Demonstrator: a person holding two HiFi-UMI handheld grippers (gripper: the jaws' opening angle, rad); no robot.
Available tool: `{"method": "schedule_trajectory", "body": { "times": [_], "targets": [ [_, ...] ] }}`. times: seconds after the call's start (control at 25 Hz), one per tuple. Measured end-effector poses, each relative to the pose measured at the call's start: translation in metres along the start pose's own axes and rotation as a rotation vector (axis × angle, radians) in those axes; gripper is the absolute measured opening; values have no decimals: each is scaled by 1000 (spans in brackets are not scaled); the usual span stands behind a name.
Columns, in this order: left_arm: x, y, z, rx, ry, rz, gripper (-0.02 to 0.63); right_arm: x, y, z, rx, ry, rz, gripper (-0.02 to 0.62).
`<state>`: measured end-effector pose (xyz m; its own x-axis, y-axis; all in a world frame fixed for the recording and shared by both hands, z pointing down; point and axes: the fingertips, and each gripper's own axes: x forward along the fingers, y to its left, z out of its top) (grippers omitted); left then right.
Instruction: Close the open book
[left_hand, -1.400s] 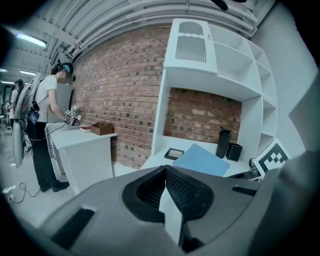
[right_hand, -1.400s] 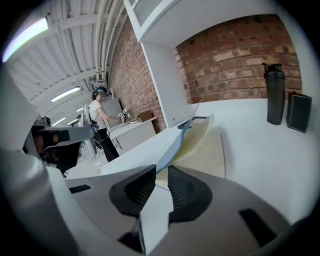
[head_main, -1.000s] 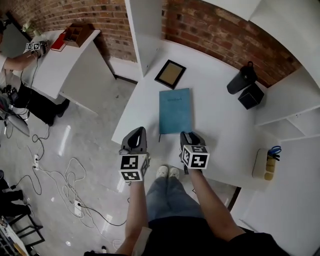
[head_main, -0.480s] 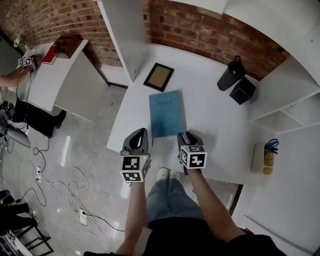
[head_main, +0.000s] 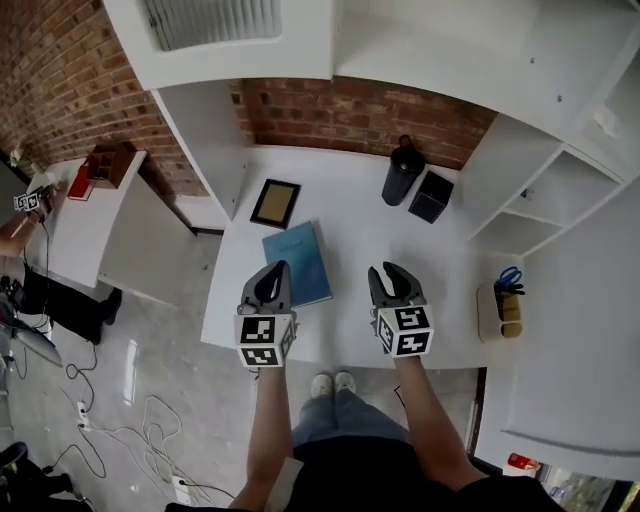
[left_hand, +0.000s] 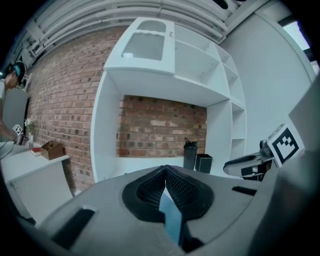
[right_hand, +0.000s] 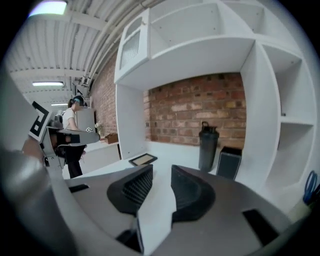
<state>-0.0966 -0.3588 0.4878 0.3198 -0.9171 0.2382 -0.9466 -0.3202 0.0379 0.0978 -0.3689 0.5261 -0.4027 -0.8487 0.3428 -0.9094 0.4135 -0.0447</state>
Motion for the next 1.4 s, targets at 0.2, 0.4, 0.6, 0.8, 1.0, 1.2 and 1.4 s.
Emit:
{"method": "schedule_trajectory", "body": {
  "times": [0.2, 0.4, 0.6, 0.8, 1.0, 1.2, 1.4],
  "targets": [
    [16, -32, 47, 59, -63, -67, 9, -44, -39, 61, -86, -173, -86, 64],
    [26, -58, 89, 122, -137, -119, 9, -80, -69, 99, -94, -295, -167, 39],
    [29, -76, 113, 152, -181, -143, 9, -106, -94, 124, -82, -377, -223, 8],
    [27, -81, 124, 165, -200, -145, 9, -117, -104, 137, -65, -418, -241, 0],
    [26, -86, 126, 170, -206, -146, 9, -117, -103, 138, -52, -429, -228, 0],
    [24, -87, 122, 169, -200, -138, 9, -118, -107, 133, -37, -422, -226, -2],
    [23, -87, 119, 168, -193, -134, 9, -119, -111, 130, -27, -412, -231, -2]
  ]
}}
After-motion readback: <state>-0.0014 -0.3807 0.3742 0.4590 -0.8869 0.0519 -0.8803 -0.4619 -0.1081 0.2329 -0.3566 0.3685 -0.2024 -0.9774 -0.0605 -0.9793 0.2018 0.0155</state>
